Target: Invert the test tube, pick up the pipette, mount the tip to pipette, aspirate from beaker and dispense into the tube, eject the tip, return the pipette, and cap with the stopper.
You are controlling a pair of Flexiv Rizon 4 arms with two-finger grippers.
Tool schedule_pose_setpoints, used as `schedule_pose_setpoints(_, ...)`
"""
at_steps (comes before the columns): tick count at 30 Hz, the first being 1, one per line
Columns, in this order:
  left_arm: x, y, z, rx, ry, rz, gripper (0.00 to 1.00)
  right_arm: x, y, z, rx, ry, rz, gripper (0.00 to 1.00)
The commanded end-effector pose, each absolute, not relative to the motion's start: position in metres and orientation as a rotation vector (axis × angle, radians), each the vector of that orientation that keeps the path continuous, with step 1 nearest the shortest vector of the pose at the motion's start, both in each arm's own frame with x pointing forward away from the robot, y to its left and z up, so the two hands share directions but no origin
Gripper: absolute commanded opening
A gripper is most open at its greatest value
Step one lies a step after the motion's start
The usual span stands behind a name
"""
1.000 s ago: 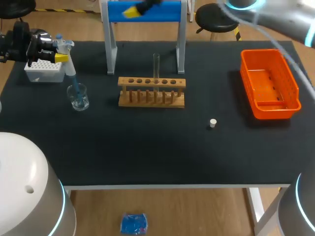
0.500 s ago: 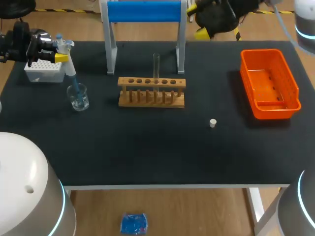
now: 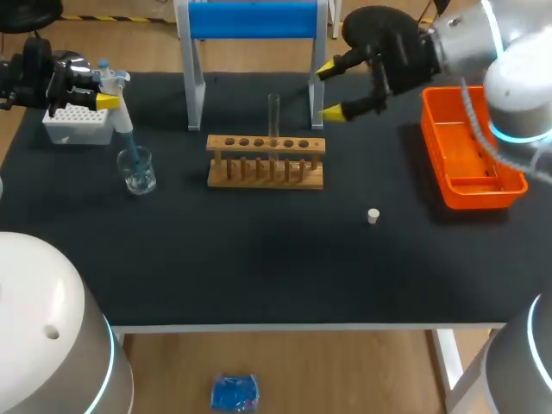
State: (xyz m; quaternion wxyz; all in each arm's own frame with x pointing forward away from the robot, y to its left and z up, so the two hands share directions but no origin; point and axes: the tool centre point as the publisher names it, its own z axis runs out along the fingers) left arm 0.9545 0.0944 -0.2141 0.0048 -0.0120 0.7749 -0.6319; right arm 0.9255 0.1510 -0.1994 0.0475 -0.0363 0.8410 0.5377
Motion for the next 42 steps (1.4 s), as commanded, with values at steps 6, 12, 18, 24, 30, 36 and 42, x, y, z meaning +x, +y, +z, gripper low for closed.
schedule_pose_setpoints(6, 0.955, 0.095, -0.214, -0.034, 2.429, -1.981, 0.00, 0.938, 0.172, -0.223, -0.013, 2.529, 1.616, 1.00)
schedule_pose_setpoints(12, 0.955, 0.095, -0.214, -0.034, 2.429, -1.981, 0.00, 0.945, 0.160, -0.221, 0.009, 2.531, 1.600, 1.00)
schedule_pose_setpoints(18, 0.955, 0.095, -0.214, -0.034, 2.429, -1.981, 0.00, 0.948, 0.148, -0.217, 0.010, 2.525, 1.602, 1.00)
schedule_pose_setpoints(24, 0.955, 0.095, -0.214, -0.034, 2.429, -1.981, 0.00, 0.950, 0.147, -0.217, -0.023, 2.546, 1.589, 1.00)
schedule_pose_setpoints(30, 0.955, 0.095, -0.214, -0.034, 2.429, -1.981, 0.00, 0.952, 0.149, -0.218, -0.029, 2.551, 1.588, 1.00)
schedule_pose_setpoints(36, 0.955, 0.095, -0.214, -0.034, 2.429, -1.981, 0.00, 0.954, 0.148, -0.214, -0.033, 2.552, 1.583, 1.00)
schedule_pose_setpoints(42, 0.955, 0.095, -0.214, -0.034, 2.429, -1.981, 0.00, 0.954, 0.148, -0.214, -0.033, 2.552, 1.583, 1.00)
